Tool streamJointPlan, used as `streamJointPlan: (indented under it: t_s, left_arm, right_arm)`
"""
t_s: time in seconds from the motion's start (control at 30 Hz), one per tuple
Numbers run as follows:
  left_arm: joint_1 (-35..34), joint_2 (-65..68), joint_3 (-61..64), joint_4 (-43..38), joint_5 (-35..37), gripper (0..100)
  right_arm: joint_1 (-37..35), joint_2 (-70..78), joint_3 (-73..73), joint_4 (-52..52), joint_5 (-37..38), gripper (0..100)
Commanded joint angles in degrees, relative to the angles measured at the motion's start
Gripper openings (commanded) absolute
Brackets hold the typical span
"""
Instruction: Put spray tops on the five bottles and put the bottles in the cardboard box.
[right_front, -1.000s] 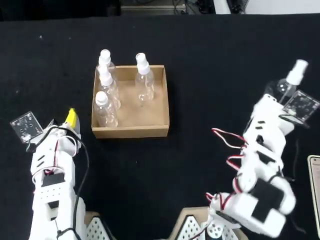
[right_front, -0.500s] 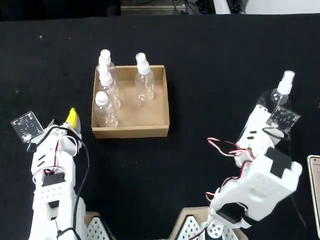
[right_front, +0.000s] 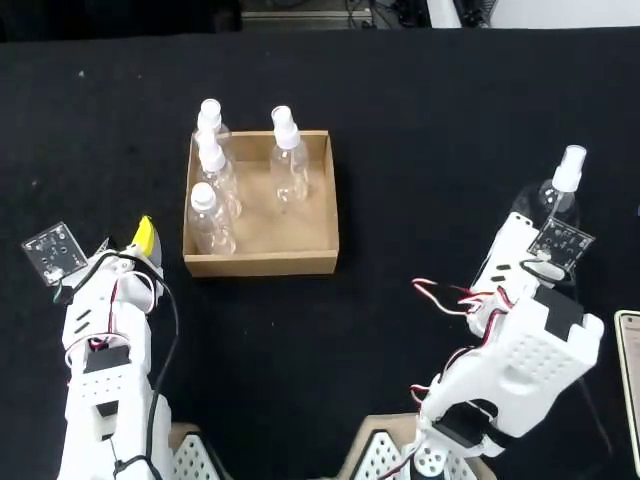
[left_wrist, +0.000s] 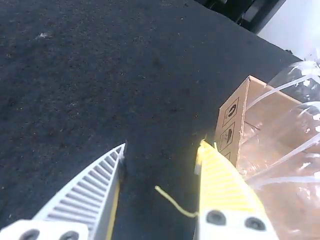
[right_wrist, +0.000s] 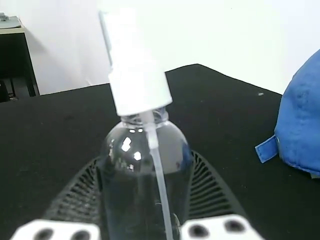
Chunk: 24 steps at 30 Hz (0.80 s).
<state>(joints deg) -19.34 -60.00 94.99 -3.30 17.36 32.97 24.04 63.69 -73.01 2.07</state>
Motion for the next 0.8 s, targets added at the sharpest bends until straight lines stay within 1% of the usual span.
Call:
streamJointPlan:
  t_s: [0.0,0.13,0.37,0.4,0.53,0.6,0.7,0.77]
  left_arm:
    - [0.75,-0.44,0.92,-1.49,0.00,21]
    - [0.75,-0.44,0.92,-1.49,0.00,21]
    - [0.75,-0.44,0.84,-1.49,0.00,21]
    - [0.75,-0.44,0.84,-1.49,0.00,21]
    - [0.75,-0.44,0.84,-1.49,0.00,21]
    - [0.75,-0.44,0.84,-1.49,0.00,21]
    - [0.75,-0.44,0.84,-1.49,0.00,21]
    - [0.75,-0.44,0.84,-1.49,0.00,21]
  right_arm:
    - [-3.08,0.04,0.22,-0.79,0.62,7.4]
    - [-4.40,0.04,1.27,-0.88,0.70,14.9]
    - [-4.22,-0.04,1.19,-0.88,0.70,16.0]
    - [-4.22,-0.04,1.19,-0.88,0.70,17.5]
    - [-4.57,-0.04,1.27,-0.88,0.70,30.8]
    - [-4.57,-0.04,1.27,-0.88,0.70,35.0]
    - [-4.48,-0.04,1.10,-1.23,0.70,34.5]
    - [-4.40,-0.04,1.36,-4.04,0.70,33.2]
